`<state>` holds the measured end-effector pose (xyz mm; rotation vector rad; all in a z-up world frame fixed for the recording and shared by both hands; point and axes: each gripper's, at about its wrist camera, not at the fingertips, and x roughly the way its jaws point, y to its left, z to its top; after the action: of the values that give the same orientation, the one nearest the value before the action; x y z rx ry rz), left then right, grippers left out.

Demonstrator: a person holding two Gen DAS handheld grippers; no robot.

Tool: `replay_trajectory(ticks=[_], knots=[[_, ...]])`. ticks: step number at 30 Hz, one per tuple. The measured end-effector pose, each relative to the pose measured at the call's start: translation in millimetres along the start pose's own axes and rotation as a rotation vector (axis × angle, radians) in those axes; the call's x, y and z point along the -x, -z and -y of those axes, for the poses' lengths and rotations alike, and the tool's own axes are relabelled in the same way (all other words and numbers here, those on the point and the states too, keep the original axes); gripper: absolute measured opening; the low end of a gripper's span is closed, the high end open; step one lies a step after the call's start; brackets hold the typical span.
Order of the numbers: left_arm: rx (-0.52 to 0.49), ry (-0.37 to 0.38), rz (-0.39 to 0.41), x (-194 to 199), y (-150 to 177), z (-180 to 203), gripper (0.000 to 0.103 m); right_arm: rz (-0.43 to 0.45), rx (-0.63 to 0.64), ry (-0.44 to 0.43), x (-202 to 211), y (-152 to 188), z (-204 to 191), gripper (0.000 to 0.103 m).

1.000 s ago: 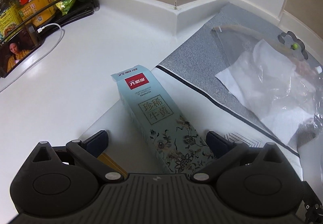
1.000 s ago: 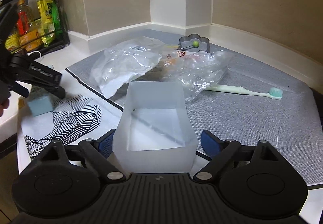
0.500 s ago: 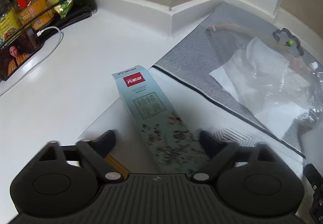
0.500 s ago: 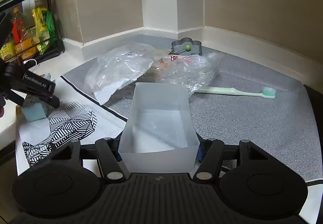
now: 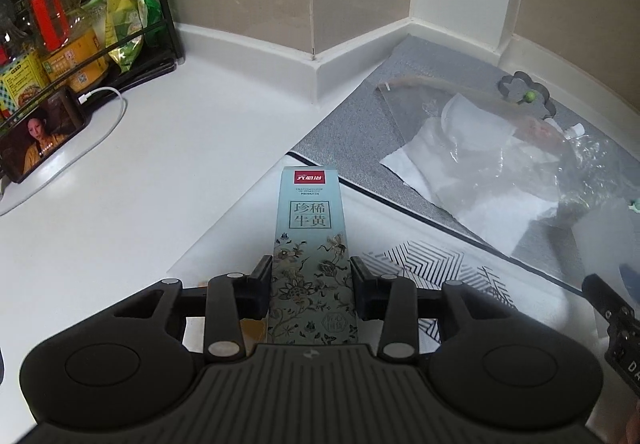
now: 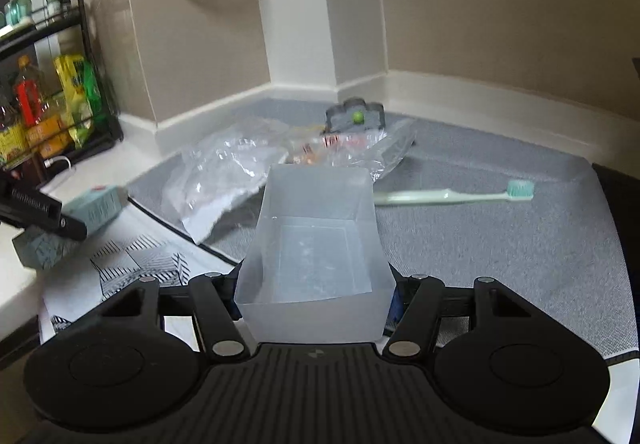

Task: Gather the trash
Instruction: 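Grasp the teal floral box with the left gripper while the right gripper grasps the white tray, then lift and carry the teal box and white tray toward the bin with both grippers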

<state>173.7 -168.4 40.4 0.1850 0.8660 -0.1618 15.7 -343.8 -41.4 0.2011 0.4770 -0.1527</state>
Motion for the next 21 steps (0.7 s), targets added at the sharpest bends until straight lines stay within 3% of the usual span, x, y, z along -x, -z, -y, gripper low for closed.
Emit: replay_trajectory(ticks=[7,14,21], knots=[[-0.014,0.038,0.023,24,18,-5,0.043,0.069,0.011,-0.036,8,-1,-3,0.064],[-0.011,0.104,0.031,53,40,-13,0.043,0.108,0.026,-0.142,15,0,-8,0.064],[0.002,0.117,0.045,80,66,-29,0.043,0.11,0.015,-0.166,14,-1,-7,0.064]])
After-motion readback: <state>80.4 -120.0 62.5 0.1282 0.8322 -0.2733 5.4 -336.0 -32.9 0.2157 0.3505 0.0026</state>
